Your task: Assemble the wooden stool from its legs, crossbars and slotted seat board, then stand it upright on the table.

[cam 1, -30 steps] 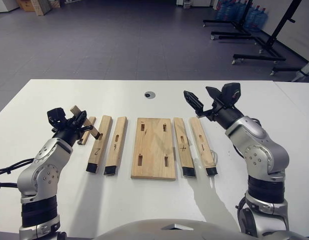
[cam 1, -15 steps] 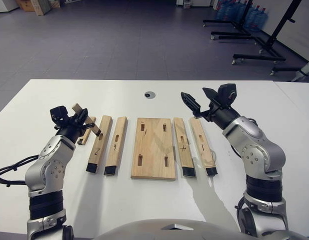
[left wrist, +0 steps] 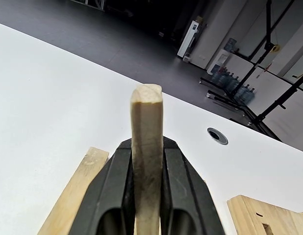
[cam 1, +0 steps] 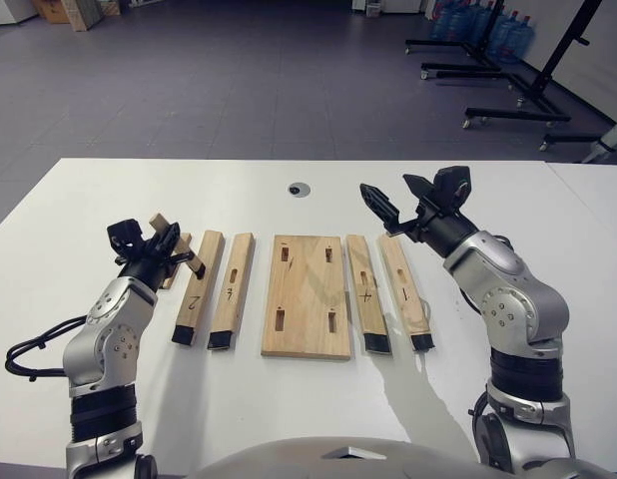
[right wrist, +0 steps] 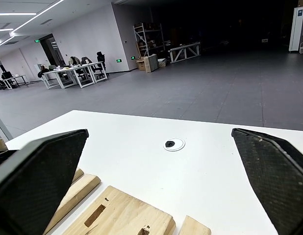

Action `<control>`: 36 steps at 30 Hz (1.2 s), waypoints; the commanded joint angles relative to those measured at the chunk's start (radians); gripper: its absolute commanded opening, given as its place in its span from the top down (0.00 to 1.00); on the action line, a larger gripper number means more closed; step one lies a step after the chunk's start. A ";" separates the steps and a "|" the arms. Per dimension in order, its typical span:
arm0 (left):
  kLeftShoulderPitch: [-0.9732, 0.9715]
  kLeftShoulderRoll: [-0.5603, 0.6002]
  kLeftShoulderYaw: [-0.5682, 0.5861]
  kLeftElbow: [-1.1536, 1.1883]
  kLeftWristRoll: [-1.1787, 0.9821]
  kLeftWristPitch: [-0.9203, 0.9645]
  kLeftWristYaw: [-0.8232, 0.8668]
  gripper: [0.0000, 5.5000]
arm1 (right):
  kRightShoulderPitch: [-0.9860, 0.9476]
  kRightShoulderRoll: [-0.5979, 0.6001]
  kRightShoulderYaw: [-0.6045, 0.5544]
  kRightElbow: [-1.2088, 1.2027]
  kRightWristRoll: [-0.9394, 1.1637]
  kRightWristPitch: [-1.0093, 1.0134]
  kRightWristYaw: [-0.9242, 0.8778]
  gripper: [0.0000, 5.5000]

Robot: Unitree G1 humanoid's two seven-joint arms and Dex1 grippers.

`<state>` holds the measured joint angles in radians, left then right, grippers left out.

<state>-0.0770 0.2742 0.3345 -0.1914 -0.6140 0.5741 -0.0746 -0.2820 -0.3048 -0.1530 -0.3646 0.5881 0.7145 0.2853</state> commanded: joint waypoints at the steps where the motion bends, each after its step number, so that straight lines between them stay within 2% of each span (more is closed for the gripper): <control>1: 0.014 -0.004 0.008 -0.009 0.014 0.008 0.005 0.93 | -0.020 -0.001 0.005 -0.003 -0.005 -0.003 -0.001 0.02; 8: 0.032 -0.015 -0.015 -0.013 0.042 0.001 -0.001 0.93 | -0.021 -0.003 0.004 -0.002 -0.006 -0.002 -0.002 0.02; 19: 0.140 0.023 -0.234 0.025 0.379 -0.240 -0.054 0.93 | -0.017 -0.001 0.012 -0.008 -0.014 -0.006 -0.006 0.02; 29: 0.213 -0.038 -0.137 0.236 0.359 -0.404 -0.080 0.93 | -0.024 -0.003 0.023 0.000 -0.025 -0.010 0.004 0.02; 36: 0.247 -0.048 -0.152 0.281 0.371 -0.429 -0.099 0.93 | -0.021 -0.005 0.024 -0.003 -0.026 -0.008 0.004 0.02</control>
<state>0.0617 0.2428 0.2085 -0.0248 -0.2868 0.0591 -0.1791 -0.2831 -0.3036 -0.1290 -0.3648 0.5693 0.7093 0.2881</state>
